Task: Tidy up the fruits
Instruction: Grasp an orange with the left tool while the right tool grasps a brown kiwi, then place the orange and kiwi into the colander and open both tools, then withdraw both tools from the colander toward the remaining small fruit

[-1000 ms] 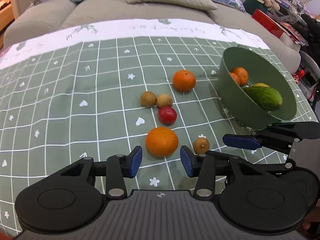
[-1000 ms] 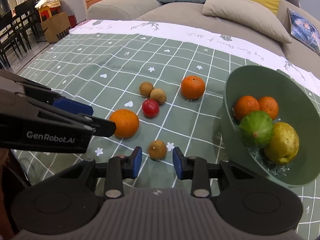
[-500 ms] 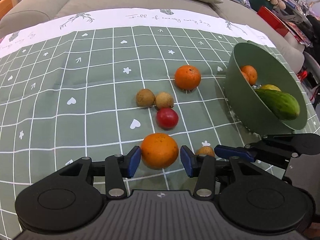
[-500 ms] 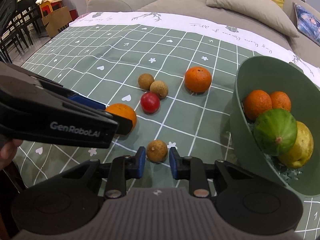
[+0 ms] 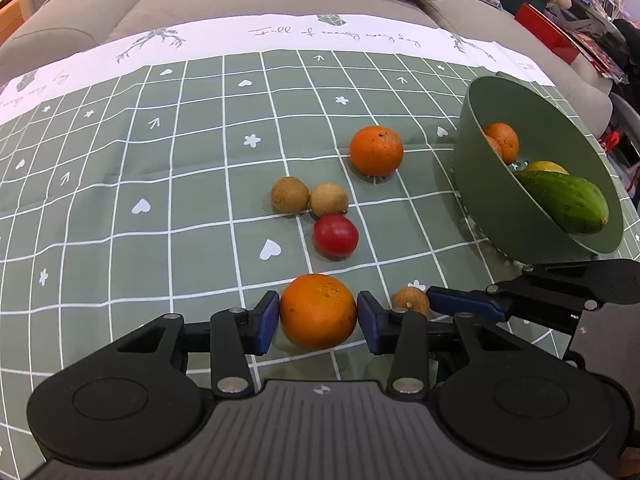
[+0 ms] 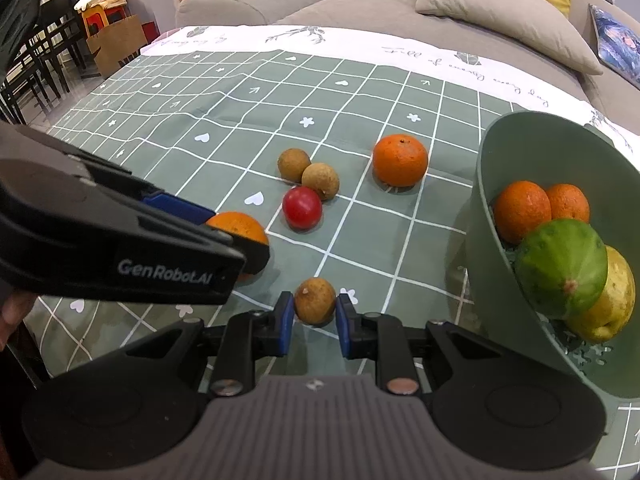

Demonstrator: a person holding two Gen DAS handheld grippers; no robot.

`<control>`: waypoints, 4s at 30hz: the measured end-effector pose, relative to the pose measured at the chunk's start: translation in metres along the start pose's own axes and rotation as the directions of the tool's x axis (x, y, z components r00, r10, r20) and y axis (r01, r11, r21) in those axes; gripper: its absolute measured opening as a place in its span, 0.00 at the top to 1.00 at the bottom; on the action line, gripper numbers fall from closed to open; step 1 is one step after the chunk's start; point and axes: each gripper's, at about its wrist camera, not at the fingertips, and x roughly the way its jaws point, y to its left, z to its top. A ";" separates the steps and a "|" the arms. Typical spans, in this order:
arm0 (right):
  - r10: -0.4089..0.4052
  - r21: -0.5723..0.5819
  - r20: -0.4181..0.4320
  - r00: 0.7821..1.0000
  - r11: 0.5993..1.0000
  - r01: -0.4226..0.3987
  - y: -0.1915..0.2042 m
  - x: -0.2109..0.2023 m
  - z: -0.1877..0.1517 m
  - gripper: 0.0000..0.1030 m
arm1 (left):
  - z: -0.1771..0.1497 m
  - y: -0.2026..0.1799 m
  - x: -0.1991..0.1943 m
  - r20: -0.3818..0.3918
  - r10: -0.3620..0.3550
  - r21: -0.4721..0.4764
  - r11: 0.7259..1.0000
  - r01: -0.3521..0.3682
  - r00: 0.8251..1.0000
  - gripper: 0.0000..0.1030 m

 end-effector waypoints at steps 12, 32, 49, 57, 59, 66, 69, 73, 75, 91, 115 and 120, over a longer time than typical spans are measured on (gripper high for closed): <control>0.010 -0.034 0.055 0.998 0.999 -0.008 0.002 -0.051 -0.004 0.83 | 0.001 -0.012 -0.046 0.067 -0.038 -0.003 0.999 0.038 0.997 0.54; -0.123 0.042 0.136 0.983 0.992 0.118 -0.069 -0.146 -0.017 0.83 | 0.045 -0.097 -0.091 0.117 -0.245 0.161 0.961 0.225 0.962 0.54; 0.003 0.044 -0.038 0.999 0.999 -0.001 -0.164 -0.110 0.001 0.83 | 0.077 -0.165 -0.030 -0.139 -0.269 0.393 0.868 0.302 0.953 0.54; 0.045 -0.008 -0.134 0.990 0.999 -0.046 -0.170 -0.084 0.007 0.83 | 0.093 -0.176 -0.011 -0.230 -0.226 0.425 0.852 0.306 0.947 0.54; 0.051 -0.019 -0.151 0.987 0.998 -0.054 -0.171 -0.081 0.008 0.83 | 0.095 -0.179 -0.007 -0.249 -0.222 0.431 0.846 0.314 0.943 0.54; 0.072 -0.040 -0.183 0.981 0.996 -0.080 -0.174 -0.074 0.007 0.83 | 0.099 -0.179 0.007 -0.304 -0.226 0.392 0.855 0.338 0.925 0.54; 0.092 -0.028 -0.188 0.978 0.995 -0.098 -0.175 -0.073 0.006 0.83 | 0.098 -0.178 0.009 -0.311 -0.232 0.378 0.860 0.343 0.922 0.48; 0.088 -0.024 -0.189 0.978 0.995 -0.094 -0.175 -0.074 0.005 0.82 | 0.099 -0.175 0.007 -0.310 -0.250 0.348 0.868 0.354 0.917 0.48; 0.084 -0.019 -0.187 0.979 0.996 -0.089 -0.175 -0.075 0.005 0.82 | 0.100 -0.173 0.004 -0.303 -0.258 0.338 0.871 0.356 0.918 0.48; 0.016 -0.011 -0.127 0.992 1.000 -0.018 -0.156 -0.107 0.005 0.60 | 0.102 -0.146 -0.054 -0.131 -0.261 0.334 0.896 0.291 0.956 0.48; -0.044 0.110 0.155 0.987 0.994 0.027 -0.055 -0.141 0.020 0.55 | 0.045 -0.032 -0.099 0.103 -0.111 0.125 0.987 0.098 0.988 0.48; -0.015 0.052 0.147 0.989 0.999 0.008 -0.033 -0.125 0.027 0.56 | 0.038 -0.015 -0.097 0.119 -0.095 0.097 0.992 0.084 0.988 0.48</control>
